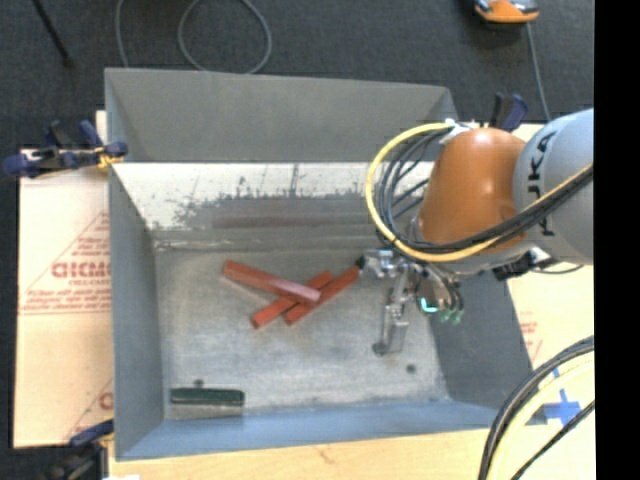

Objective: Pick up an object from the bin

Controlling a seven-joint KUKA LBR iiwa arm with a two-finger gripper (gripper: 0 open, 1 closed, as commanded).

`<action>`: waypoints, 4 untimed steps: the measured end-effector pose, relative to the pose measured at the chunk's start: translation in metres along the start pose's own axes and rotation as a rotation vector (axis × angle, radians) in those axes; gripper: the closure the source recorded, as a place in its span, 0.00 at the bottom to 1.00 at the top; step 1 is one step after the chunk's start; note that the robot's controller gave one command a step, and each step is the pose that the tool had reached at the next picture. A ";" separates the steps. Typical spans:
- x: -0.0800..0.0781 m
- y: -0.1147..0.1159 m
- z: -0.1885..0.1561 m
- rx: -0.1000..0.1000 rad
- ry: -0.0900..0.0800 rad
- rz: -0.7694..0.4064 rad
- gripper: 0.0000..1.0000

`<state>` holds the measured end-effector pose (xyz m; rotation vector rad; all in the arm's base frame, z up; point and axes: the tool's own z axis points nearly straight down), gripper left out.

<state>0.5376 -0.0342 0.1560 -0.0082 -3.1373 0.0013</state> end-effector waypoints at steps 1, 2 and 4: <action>-0.058 0.046 0.051 -0.003 -0.008 -0.008 0.00; -0.082 0.105 0.087 -0.002 -0.010 -0.055 0.00; -0.075 0.165 -0.074 -0.005 -0.016 -0.035 1.00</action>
Offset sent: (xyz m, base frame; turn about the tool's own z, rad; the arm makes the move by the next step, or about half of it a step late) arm 0.0559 0.0435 -0.0489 -0.0019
